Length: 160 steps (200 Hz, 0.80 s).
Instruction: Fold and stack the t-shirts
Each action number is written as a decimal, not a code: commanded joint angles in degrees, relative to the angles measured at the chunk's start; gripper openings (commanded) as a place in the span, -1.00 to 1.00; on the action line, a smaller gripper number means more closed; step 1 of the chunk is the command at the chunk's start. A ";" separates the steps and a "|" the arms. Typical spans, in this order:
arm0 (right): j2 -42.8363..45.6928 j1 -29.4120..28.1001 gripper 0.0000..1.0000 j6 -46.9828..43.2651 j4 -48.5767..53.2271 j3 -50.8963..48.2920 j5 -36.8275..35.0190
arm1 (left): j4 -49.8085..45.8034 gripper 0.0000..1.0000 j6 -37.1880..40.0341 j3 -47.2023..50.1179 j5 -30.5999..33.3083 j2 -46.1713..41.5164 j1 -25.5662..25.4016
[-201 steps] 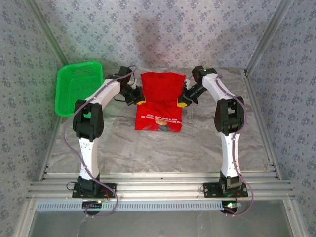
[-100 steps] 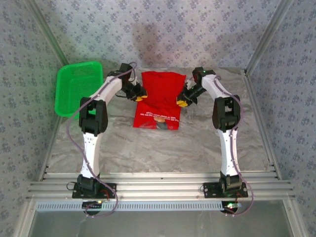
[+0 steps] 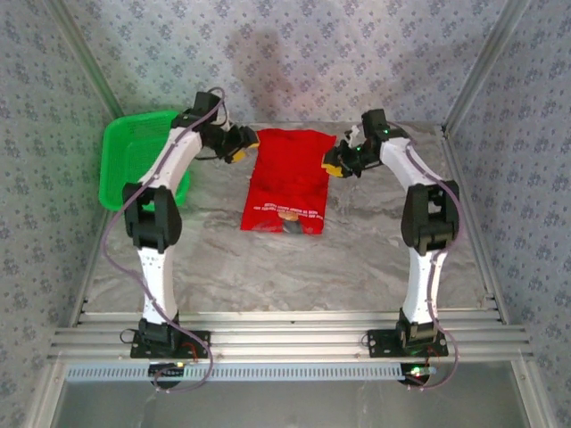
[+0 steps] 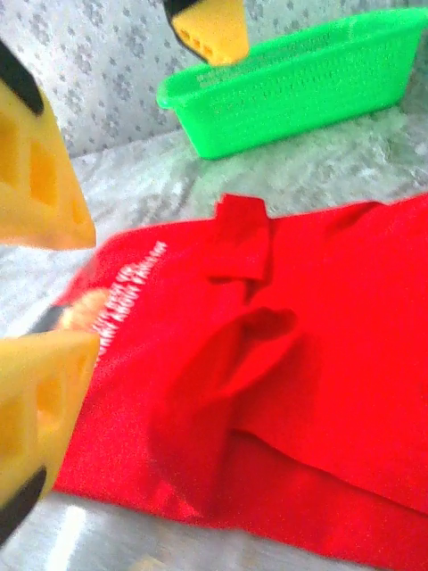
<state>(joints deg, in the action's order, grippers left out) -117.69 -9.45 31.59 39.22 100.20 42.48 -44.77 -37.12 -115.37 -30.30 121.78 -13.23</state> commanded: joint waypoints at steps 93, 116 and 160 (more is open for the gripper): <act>-5.75 -7.12 -0.92 10.05 -15.32 -11.23 -2.93 | 1.52 -0.86 2.06 15.98 0.95 2.22 -2.81; -8.57 -6.55 -0.91 10.88 -14.19 -8.01 -3.74 | -0.76 -0.87 2.08 10.05 0.90 7.42 -2.93; -12.43 -5.15 -0.88 12.86 -14.27 -3.61 -5.56 | -1.24 -0.82 -0.06 -1.23 0.62 15.19 -2.94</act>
<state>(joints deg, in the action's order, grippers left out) -127.44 -15.44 42.61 24.97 93.12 38.70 -44.03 -36.29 -110.61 -29.15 133.58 -16.05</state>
